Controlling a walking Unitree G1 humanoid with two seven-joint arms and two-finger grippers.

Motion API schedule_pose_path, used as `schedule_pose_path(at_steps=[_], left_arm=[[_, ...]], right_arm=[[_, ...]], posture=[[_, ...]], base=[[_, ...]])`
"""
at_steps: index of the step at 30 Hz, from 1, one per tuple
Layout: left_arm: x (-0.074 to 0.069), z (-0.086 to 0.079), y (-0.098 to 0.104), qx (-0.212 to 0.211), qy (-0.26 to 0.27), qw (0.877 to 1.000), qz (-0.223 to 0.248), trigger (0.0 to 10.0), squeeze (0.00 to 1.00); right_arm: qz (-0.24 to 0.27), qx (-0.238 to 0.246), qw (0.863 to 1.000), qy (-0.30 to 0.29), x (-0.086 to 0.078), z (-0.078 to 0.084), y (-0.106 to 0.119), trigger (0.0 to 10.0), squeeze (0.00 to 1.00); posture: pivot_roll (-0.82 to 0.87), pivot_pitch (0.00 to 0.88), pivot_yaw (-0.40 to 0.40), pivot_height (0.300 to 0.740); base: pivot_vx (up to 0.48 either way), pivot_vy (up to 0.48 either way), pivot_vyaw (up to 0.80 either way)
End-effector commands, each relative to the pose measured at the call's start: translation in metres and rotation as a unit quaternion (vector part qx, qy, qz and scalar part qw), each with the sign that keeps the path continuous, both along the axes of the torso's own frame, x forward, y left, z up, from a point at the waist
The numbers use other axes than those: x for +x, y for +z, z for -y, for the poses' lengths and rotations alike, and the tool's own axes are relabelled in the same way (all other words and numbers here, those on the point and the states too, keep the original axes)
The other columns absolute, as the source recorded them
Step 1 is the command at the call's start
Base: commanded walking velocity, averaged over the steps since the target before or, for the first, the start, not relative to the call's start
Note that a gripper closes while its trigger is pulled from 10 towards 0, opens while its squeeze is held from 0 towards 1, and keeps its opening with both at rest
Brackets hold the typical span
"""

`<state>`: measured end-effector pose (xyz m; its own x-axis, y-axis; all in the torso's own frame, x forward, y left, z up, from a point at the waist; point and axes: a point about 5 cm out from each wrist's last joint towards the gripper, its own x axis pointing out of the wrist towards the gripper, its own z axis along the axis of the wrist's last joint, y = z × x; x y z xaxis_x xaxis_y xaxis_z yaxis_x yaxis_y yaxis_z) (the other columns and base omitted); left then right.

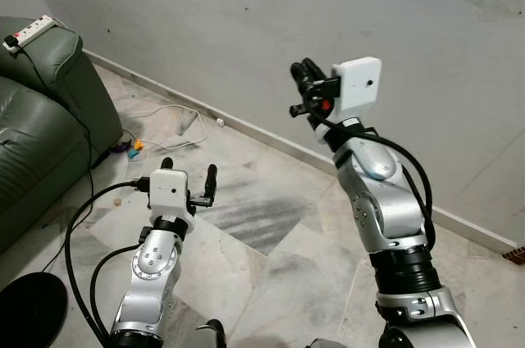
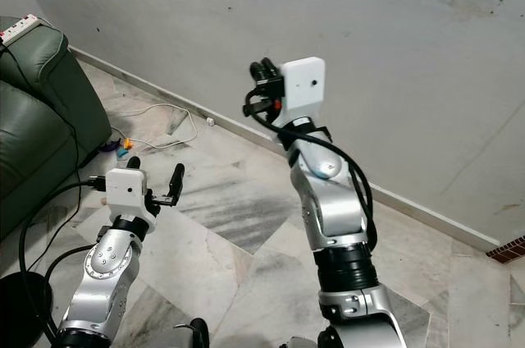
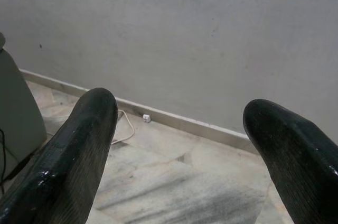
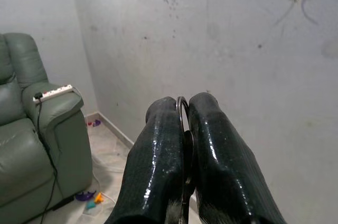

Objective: Hang keys on a hook

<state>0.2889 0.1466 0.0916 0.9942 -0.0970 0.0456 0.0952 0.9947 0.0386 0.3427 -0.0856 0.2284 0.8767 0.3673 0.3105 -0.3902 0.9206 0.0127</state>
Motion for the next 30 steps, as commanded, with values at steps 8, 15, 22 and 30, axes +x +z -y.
schedule_pose_path(at_steps=[8, 15, 22, 30], left_arm=[[-0.005, 0.0, -0.006, -0.006, 0.005, 1.0, -0.014, 10.0, 0.0], [-0.002, 0.002, -0.001, -0.028, -0.011, 0.999, -0.011, 10.0, 0.0], [0.006, 0.002, 0.006, -0.044, -0.032, 0.998, -0.007, 10.0, 0.0], [0.018, 0.017, 0.026, -0.113, -0.089, 0.99, 0.004, 10.0, 0.0]], right_arm=[[-0.015, 0.157, 0.987, -0.041, 0.011, 0.029, 0.021, 10.0, 0.0], [-0.061, 0.204, 0.977, -0.001, 0.015, 0.034, 0.019, 10.0, 0.0], [-0.096, 0.242, 0.964, 0.047, 0.01, 0.029, 0.014, 10.0, 0.0], [-0.114, 0.233, 0.954, 0.152, -0.008, 0.009, 0.013, 10.0, 0.0]], posture=[[-0.08, 0.209, -0.008, 0.74], [-0.09, 0.207, -0.008, 0.74], [-0.09, 0.203, -0.001, 0.74], [-0.09, 0.196, 0.003, 0.74]], base=[[0.0, 0.0, 0.0], [0.0, 0.0, 0.0], [0.0, 0.0, 0.0], [0.0, 0.0, 0.0]])
